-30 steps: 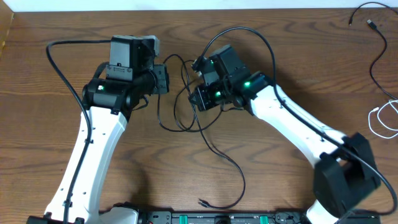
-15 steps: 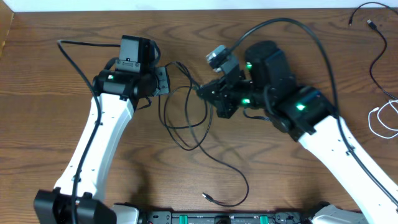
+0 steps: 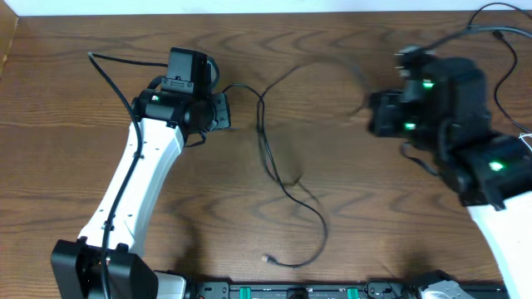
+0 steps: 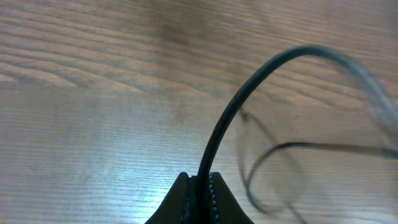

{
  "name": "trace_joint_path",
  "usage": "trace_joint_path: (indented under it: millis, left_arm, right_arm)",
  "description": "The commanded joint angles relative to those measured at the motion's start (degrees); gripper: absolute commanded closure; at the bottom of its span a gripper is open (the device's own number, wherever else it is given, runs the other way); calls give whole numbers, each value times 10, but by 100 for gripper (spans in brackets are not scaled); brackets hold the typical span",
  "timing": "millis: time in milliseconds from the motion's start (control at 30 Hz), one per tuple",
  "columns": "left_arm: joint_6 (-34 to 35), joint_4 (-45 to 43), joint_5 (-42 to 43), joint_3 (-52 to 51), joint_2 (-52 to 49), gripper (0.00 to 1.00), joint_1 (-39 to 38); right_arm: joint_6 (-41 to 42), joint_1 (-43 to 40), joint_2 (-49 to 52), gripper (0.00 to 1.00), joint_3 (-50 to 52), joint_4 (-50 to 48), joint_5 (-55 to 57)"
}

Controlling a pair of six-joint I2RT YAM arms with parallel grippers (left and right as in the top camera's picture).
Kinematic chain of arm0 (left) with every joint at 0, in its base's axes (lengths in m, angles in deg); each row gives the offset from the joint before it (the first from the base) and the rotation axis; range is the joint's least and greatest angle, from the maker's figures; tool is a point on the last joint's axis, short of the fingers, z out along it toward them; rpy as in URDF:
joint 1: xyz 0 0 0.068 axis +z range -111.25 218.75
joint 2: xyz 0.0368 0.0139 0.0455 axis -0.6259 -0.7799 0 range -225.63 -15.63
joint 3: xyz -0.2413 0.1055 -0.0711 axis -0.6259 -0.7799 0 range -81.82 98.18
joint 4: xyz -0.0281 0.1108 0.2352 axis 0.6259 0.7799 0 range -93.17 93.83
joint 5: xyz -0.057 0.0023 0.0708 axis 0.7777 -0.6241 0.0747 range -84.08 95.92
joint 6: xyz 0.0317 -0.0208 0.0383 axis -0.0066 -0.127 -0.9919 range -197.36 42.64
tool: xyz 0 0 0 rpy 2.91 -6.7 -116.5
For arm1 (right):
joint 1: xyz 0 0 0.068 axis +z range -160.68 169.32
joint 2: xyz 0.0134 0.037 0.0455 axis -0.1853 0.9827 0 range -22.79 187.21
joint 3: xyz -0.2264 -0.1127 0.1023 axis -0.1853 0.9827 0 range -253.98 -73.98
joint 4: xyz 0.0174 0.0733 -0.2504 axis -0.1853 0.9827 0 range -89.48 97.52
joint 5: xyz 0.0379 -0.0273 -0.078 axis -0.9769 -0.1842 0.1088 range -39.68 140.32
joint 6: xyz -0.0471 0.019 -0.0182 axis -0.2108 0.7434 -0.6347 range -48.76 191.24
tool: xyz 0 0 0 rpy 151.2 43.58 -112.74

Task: Untangle cables

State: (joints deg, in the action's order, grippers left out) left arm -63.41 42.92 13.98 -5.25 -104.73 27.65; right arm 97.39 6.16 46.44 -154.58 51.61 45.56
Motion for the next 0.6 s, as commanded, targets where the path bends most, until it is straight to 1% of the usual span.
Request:
trace_joint_path:
  millis: [0,133,200,267,367,433,500,533,567]
  left_arm:
    - [3,1,-24,5,-5,93,5]
    - [3,2,-37,5,-5,93,5]
    - [3,1,-36,5,-5,93,5]
    - [3,2,-36,5,-5,92,4]
    - [3,1,-35,5,-5,92,4]
    - [1,0,-26,5,-5,93,4]
    - [-5,-1,-10,5,-5,93,4]
    - [-12,-1,-1,5,-5,93,4]
    - [-19,-2,5,5,-5,92,4]
  right_arm:
    - [39,-65,-23,99,-2,40,128]
    - [45,-130,-19,99,-2,99,180]
    - [43,-164,-16,99,-2,119,175]
    - [17,-185,-13,99,-2,123,140]
    - [-110,-189,-4,98,-2,90,-4]
    - [-179,-183,6,94,-2,78,-74]
    - [-236,-175,20,88,-2,76,-130]
    - [-263,-170,30,82,-2,76,-156]
    - [-285,-165,39,78,-2,76,-178]
